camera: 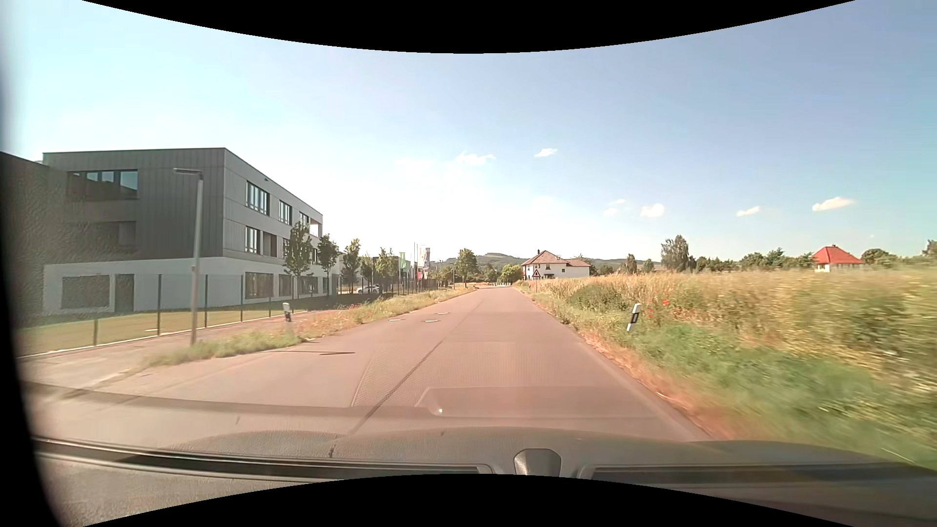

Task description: Follow the waypoints while adhering to traffic rules and regulations

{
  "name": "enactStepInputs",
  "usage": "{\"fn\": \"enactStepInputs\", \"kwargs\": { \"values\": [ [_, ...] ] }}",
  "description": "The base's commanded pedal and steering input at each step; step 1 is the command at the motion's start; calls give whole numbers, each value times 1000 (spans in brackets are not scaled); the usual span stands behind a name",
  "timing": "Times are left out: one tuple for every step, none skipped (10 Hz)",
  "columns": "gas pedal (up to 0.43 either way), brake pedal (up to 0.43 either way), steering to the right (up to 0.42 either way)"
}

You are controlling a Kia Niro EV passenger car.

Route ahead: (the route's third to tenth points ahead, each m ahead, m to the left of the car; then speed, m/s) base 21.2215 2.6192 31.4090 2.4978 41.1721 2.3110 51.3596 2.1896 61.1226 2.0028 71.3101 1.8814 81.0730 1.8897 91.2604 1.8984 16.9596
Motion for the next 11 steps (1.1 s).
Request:
{"fn": "enactStepInputs", "kwargs": {
  "values": [
    [177,6,4],
    [177,6,5],
    [177,6,5],
    [177,6,5],
    [177,6,5],
    [177,6,5],
    [177,6,4],
    [177,6,4],
    [177,6,4],
    [177,6,4],
    [177,6,4]
  ]
}}
